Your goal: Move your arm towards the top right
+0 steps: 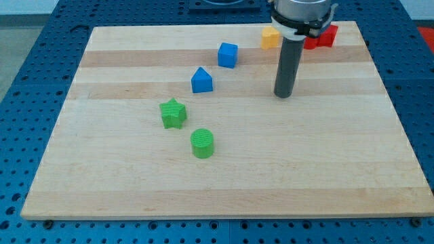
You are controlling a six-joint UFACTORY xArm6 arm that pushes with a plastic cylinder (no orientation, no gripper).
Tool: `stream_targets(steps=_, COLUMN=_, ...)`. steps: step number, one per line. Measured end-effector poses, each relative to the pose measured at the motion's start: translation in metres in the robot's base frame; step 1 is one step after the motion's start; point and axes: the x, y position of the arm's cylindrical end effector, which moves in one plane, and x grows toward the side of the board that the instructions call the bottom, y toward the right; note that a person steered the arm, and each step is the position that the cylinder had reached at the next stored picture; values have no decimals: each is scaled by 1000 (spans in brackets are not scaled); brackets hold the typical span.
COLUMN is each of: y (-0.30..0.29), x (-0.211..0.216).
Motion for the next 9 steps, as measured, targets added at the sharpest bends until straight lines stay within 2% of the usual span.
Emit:
stream_targets(steps=1, y=3, x=-6)
stream_targets(steps=2, y=16, x=-47)
stream_targets(steps=5, y=43, x=-52)
stream_targets(steps=6, y=74, x=-48)
stream_targets(steps=7, y=137, x=-49)
stream_targets(steps=8, y=166, x=-58)
stream_targets(steps=9, y=170, x=-110)
